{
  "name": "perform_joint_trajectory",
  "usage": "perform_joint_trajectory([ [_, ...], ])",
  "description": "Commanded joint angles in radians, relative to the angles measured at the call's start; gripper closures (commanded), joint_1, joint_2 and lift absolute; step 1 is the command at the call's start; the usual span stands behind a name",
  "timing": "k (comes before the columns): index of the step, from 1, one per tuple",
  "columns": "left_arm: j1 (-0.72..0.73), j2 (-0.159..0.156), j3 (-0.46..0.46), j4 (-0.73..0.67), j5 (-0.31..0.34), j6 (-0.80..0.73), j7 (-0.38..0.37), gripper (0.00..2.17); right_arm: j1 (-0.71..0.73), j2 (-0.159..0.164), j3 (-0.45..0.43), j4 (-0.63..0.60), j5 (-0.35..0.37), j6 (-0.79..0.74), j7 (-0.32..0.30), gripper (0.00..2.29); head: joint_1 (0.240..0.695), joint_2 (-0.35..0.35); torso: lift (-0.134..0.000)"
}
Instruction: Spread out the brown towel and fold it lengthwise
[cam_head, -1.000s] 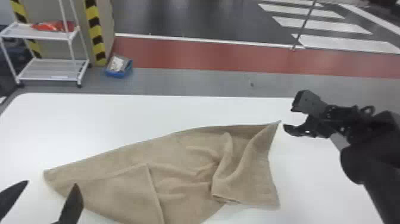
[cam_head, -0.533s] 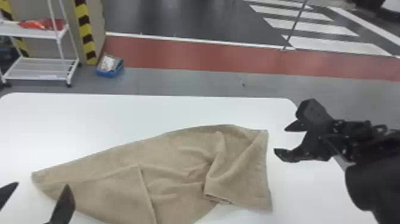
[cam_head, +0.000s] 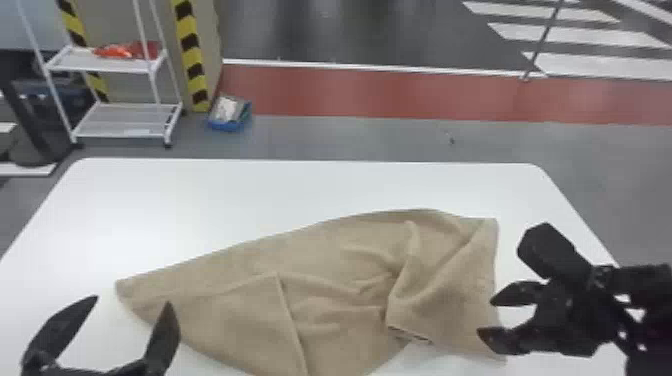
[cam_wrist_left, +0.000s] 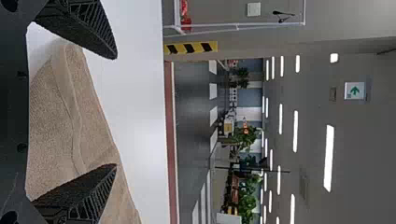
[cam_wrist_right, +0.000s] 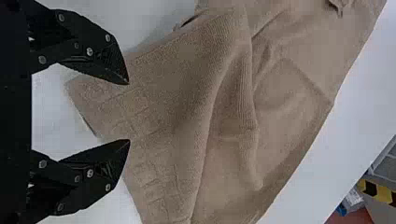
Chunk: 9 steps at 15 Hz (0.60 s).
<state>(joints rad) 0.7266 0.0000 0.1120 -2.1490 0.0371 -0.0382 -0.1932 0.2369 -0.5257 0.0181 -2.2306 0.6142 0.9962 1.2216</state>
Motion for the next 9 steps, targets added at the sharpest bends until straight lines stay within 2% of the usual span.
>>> perform_joint_trajectory([
  [1,-0.001,-0.003,0.0,0.005,0.003,0.001,0.0,0.05,0.015,-0.019,-0.006,-0.011,0.002,-0.089,0.044,0.53,0.695,-0.08,-0.124],
  [4,0.001,-0.003,0.0,0.011,0.006,0.001,0.0,0.05,0.025,-0.039,0.005,-0.012,0.041,-0.184,0.119,0.53,0.695,-0.061,-0.124],
  [5,0.002,-0.003,0.003,0.012,0.006,0.001,0.0,0.05,0.032,-0.048,0.013,-0.012,0.073,-0.218,0.145,0.53,0.695,-0.058,-0.124],
  [7,0.005,-0.003,0.006,0.014,0.007,-0.002,0.0,0.05,0.045,-0.066,0.031,-0.009,0.128,-0.233,0.145,0.53,0.695,-0.05,-0.124],
  [9,0.004,-0.003,0.008,0.017,0.009,-0.002,0.0,0.05,0.051,-0.069,0.033,0.009,0.167,-0.242,0.145,0.53,0.695,-0.057,-0.124],
])
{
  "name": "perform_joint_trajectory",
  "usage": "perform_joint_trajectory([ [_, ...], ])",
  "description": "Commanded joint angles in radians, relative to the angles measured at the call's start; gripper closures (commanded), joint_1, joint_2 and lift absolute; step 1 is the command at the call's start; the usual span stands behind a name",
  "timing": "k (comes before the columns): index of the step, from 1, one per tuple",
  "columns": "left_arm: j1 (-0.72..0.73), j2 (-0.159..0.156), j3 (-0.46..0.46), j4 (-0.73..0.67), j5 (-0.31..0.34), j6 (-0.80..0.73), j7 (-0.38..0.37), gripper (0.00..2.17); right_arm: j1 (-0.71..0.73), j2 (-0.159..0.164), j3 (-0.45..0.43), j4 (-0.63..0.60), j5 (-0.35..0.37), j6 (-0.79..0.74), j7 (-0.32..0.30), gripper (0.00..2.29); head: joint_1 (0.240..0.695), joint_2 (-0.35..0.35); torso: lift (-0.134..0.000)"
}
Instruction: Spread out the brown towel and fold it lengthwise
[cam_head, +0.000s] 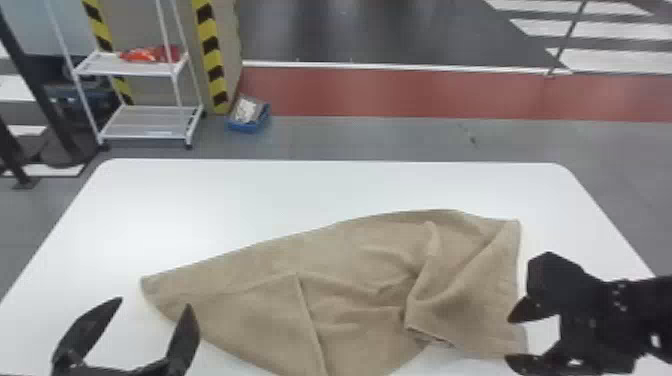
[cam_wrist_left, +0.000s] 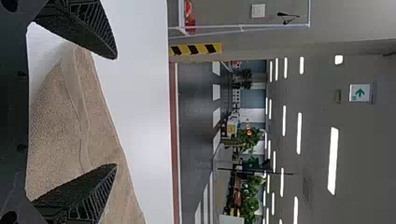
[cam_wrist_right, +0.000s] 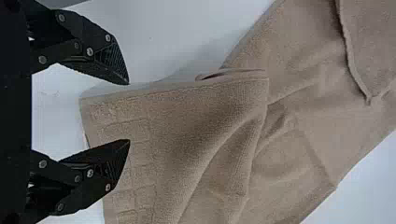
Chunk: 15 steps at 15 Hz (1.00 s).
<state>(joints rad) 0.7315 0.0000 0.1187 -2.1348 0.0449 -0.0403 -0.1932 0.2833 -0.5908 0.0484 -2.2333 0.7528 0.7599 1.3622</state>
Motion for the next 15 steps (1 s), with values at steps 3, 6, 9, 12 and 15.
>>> perform_joint_trajectory([
  [3,-0.003,-0.003,0.001,0.009,0.001,0.0,0.0,0.05,0.031,-0.02,0.001,0.021,0.051,-0.024,0.005,0.53,0.695,-0.076,-0.124],
  [6,-0.006,-0.003,0.001,0.015,0.001,0.0,0.0,0.05,0.033,-0.018,0.001,0.05,0.063,-0.033,0.005,0.53,0.695,-0.096,-0.124],
  [9,-0.004,-0.003,0.001,0.015,0.001,-0.003,0.0,0.05,0.028,-0.012,0.002,0.073,0.062,-0.049,0.0,0.53,0.695,-0.109,-0.124],
  [12,-0.003,-0.003,-0.001,0.013,0.001,-0.003,0.0,0.05,0.022,-0.009,0.007,0.09,0.062,-0.064,0.0,0.57,0.695,-0.111,-0.124],
  [15,-0.001,-0.003,-0.002,0.012,0.001,-0.003,0.0,0.05,0.017,-0.006,0.008,0.1,0.053,-0.076,-0.003,0.62,0.695,-0.11,-0.124],
])
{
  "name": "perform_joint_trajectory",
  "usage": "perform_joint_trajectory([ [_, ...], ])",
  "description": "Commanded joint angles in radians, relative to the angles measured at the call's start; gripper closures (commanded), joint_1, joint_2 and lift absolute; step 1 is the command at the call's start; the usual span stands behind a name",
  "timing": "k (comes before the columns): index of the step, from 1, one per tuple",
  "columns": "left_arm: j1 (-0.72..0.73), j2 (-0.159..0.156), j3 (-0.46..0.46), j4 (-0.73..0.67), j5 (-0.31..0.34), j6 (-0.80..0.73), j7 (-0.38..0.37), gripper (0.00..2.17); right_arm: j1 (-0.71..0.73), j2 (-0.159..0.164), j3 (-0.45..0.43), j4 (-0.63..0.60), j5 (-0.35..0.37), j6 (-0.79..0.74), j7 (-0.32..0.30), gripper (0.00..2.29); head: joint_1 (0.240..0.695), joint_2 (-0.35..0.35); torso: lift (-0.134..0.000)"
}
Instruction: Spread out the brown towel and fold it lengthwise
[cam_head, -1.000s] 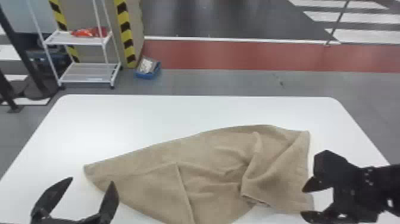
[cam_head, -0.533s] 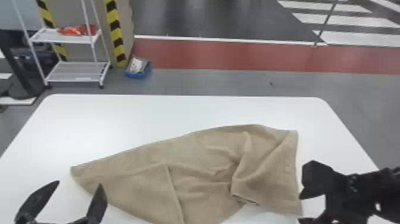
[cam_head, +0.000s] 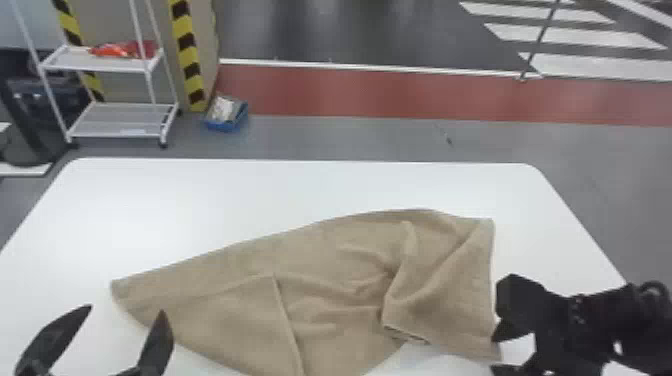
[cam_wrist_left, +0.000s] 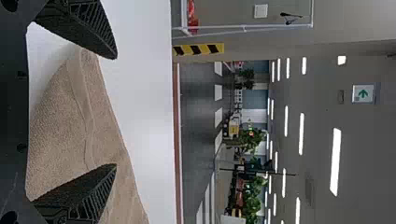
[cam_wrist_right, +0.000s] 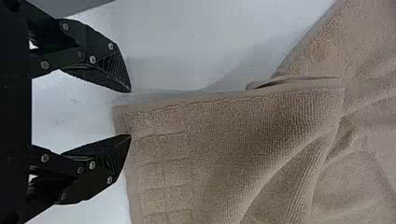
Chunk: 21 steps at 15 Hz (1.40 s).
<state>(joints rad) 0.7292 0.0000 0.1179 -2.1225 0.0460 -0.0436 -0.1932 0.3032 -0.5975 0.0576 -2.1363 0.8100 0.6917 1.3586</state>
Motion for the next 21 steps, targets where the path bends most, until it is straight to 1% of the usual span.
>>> perform_joint_trajectory([
  [1,0.001,-0.003,-0.003,-0.001,0.0,0.0,0.0,0.05,-0.003,0.001,-0.002,0.003,-0.005,-0.014,0.001,0.73,0.695,-0.11,-0.124],
  [2,0.001,-0.003,-0.003,-0.001,0.0,0.0,0.0,0.05,-0.007,0.001,-0.004,0.003,-0.008,-0.014,-0.001,0.77,0.695,-0.109,-0.124],
  [5,0.002,-0.003,-0.004,-0.001,-0.002,0.0,0.0,0.05,-0.007,0.001,-0.01,0.003,-0.014,-0.014,-0.001,0.77,0.695,-0.11,-0.124],
  [6,0.004,-0.003,-0.004,-0.002,-0.002,0.0,0.0,0.05,-0.007,0.001,-0.021,0.003,-0.031,-0.017,0.001,0.87,0.695,-0.11,-0.124],
  [7,0.004,-0.003,-0.004,-0.002,-0.002,0.0,0.0,0.05,-0.009,0.002,-0.027,0.003,-0.035,-0.017,-0.001,1.04,0.695,-0.112,-0.124],
  [10,0.001,-0.003,-0.01,-0.005,-0.002,0.0,-0.002,0.05,-0.01,0.008,-0.038,0.003,-0.045,-0.02,0.001,1.07,0.695,-0.114,-0.124],
  [11,0.001,-0.003,-0.014,-0.005,-0.003,0.0,-0.002,0.05,-0.01,0.012,-0.039,0.003,-0.054,-0.024,0.001,1.29,0.695,-0.116,-0.124],
  [12,-0.001,-0.003,-0.015,-0.004,-0.003,0.0,-0.002,0.05,-0.01,0.016,-0.045,0.003,-0.058,-0.033,-0.001,1.35,0.695,-0.117,-0.124],
  [13,-0.001,-0.003,-0.015,-0.005,-0.005,0.0,-0.002,0.05,-0.01,0.019,-0.055,0.003,-0.068,-0.042,-0.004,1.35,0.695,-0.117,-0.124],
  [15,-0.001,-0.003,-0.015,-0.016,-0.012,0.003,-0.014,0.05,-0.01,0.024,-0.101,-0.002,-0.103,-0.073,-0.004,1.35,0.695,-0.116,-0.124],
  [16,-0.001,-0.003,-0.014,-0.027,-0.025,0.003,-0.046,0.05,-0.01,0.03,-0.145,-0.004,-0.129,-0.128,-0.004,1.35,0.695,-0.117,-0.124],
  [18,-0.002,-0.003,-0.018,-0.045,-0.046,0.025,-0.084,0.05,-0.01,0.025,-0.206,-0.005,-0.132,-0.159,-0.003,1.35,0.695,-0.138,-0.124],
  [19,-0.016,-0.003,-0.02,-0.05,-0.058,0.12,-0.138,0.05,-0.006,0.015,-0.234,-0.002,-0.129,-0.159,0.007,1.35,0.695,-0.147,-0.124],
  [20,-0.039,-0.003,-0.021,-0.059,-0.094,0.19,-0.17,0.05,0.005,0.001,-0.249,0.004,-0.132,-0.162,0.008,1.35,0.695,-0.165,-0.124],
  [21,-0.077,-0.003,-0.021,-0.06,-0.172,0.245,-0.246,0.06,0.022,-0.008,-0.259,0.016,-0.13,-0.162,0.008,1.35,0.695,-0.214,-0.124],
])
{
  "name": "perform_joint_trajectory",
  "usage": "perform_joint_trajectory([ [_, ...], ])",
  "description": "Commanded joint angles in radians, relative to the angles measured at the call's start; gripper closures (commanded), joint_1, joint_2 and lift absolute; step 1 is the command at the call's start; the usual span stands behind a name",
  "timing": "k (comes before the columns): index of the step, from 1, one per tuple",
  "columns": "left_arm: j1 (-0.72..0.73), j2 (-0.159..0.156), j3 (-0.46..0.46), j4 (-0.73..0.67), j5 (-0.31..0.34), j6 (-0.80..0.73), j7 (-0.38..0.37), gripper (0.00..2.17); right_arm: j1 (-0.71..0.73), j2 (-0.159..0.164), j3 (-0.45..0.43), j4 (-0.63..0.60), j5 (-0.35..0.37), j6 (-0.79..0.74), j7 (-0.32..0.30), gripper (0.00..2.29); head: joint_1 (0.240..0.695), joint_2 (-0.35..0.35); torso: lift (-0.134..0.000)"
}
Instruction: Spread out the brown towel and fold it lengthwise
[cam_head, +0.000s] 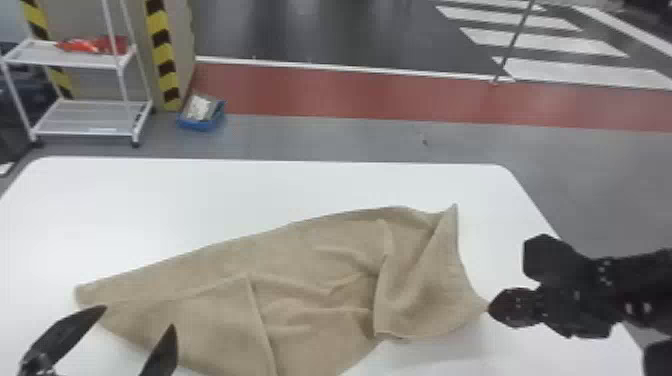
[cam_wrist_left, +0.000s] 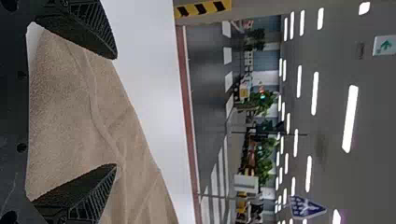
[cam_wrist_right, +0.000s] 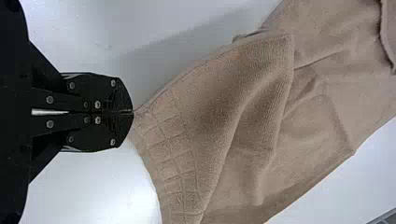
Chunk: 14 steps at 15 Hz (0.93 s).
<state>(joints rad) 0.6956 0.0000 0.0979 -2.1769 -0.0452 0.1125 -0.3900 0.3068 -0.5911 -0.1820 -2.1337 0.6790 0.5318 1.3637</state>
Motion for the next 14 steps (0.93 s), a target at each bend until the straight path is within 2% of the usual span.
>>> perform_joint_trajectory([
  [1,-0.093,0.009,0.006,-0.006,-0.123,0.187,-0.128,0.08,0.026,-0.015,-0.019,0.024,0.008,-0.002,0.003,1.35,0.695,-0.24,-0.124],
  [2,-0.146,0.051,0.002,-0.008,-0.12,0.344,-0.188,0.08,0.035,-0.015,-0.019,0.034,0.017,-0.002,0.003,1.35,0.695,-0.262,-0.124],
  [3,-0.217,0.118,0.002,-0.018,-0.105,0.522,-0.257,0.09,0.046,-0.012,-0.019,0.049,0.039,-0.005,-0.008,1.35,0.695,-0.282,-0.124],
  [4,-0.243,0.163,-0.001,-0.027,-0.119,0.611,-0.283,0.09,0.057,-0.006,-0.027,0.051,0.05,-0.005,-0.009,1.35,0.695,-0.293,-0.124],
  [7,-0.291,0.281,-0.02,-0.089,-0.123,0.7,-0.32,0.09,0.067,0.031,-0.051,0.049,0.09,0.029,0.003,1.35,0.695,-0.292,-0.124],
  [8,-0.306,0.342,-0.03,-0.107,-0.142,0.703,-0.332,0.11,0.074,0.05,-0.051,0.043,0.117,0.044,0.003,1.35,0.695,-0.291,-0.124],
  [11,-0.331,0.526,-0.093,-0.107,-0.191,0.703,-0.306,0.15,0.089,0.108,-0.074,0.038,0.18,0.06,-0.003,1.35,0.695,-0.272,-0.124],
  [13,-0.332,0.621,-0.104,-0.109,-0.173,0.691,-0.243,0.15,0.089,0.145,-0.083,0.037,0.211,0.072,-0.003,1.35,0.695,-0.255,-0.124],
  [14,-0.334,0.664,-0.104,-0.109,-0.136,0.688,-0.193,0.15,0.087,0.16,-0.083,0.035,0.228,0.109,-0.002,1.35,0.695,-0.243,-0.124],
])
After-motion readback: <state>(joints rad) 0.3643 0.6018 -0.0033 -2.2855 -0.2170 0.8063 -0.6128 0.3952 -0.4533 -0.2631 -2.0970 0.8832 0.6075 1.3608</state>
